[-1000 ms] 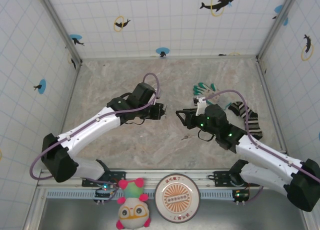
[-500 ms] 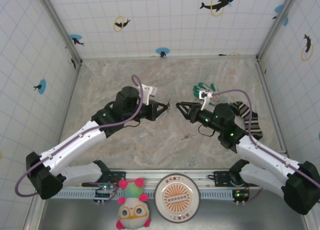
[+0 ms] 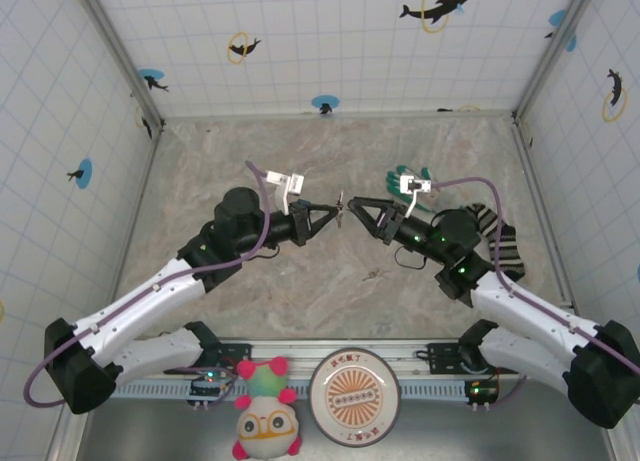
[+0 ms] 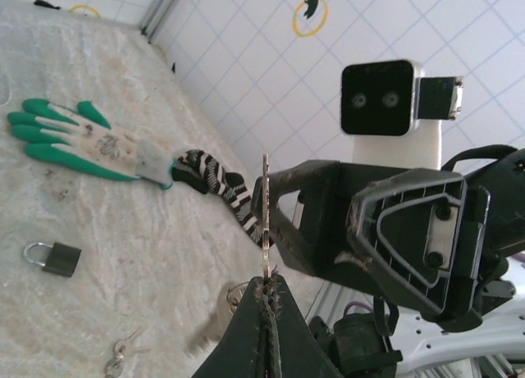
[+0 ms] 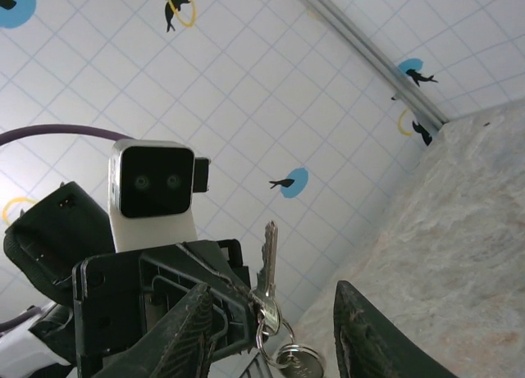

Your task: Unlock with the key

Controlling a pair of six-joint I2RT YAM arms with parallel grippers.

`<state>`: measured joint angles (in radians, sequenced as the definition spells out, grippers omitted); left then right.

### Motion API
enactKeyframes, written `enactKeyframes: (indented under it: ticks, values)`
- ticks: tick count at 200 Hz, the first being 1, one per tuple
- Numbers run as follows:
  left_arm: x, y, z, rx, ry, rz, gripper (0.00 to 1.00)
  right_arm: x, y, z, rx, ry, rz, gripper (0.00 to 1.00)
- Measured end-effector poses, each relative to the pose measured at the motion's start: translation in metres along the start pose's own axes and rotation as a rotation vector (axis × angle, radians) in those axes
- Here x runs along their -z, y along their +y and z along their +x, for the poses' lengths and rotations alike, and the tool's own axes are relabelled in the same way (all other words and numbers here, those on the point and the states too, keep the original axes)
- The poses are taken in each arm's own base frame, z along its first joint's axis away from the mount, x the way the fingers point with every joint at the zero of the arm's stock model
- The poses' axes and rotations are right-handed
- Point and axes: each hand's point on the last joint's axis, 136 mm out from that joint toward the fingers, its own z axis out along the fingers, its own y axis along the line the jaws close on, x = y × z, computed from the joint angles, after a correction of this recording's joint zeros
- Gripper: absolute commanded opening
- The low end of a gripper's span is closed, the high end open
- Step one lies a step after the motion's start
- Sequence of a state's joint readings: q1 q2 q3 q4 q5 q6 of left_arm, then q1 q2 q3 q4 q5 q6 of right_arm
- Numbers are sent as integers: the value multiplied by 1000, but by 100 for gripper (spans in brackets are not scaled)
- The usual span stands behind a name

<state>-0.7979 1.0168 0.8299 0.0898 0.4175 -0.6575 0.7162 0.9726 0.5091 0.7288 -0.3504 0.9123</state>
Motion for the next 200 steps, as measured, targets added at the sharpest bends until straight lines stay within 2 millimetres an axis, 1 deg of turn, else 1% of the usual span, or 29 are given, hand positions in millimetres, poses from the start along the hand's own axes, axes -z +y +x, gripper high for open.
enactKeyframes:
  ticks: [49, 94, 105, 114, 141, 157, 182, 195, 200]
  values:
    - [0, -8, -1, 2, -20, 57, 0, -3, 8, 7, -7, 23, -35, 35]
    - [1, -12, 1, 5, -29, 93, 0, -7, 21, 7, -4, 30, -80, 24]
    - [2, -14, -1, 6, -37, 105, 0, -8, 23, 6, -4, 27, -87, 19]
    - [3, -17, -2, 1, -43, 115, 0, -8, 25, 6, 0, 27, -92, 17]
    - [5, -22, -5, -4, -58, 137, 0, -9, 29, 8, -5, 39, -109, 19]
    - [5, -22, -5, -3, -64, 147, 0, -9, 31, 10, -6, 44, -116, 16]
    - [6, -26, -7, 2, -70, 164, 0, -9, 34, 9, -2, 40, -129, 7]
    - [7, -28, -8, 2, -75, 172, 0, -9, 36, 6, 5, 29, -135, 0]
    - [8, -29, -8, 5, -76, 175, 0, -9, 37, 6, 5, 27, -137, 0]
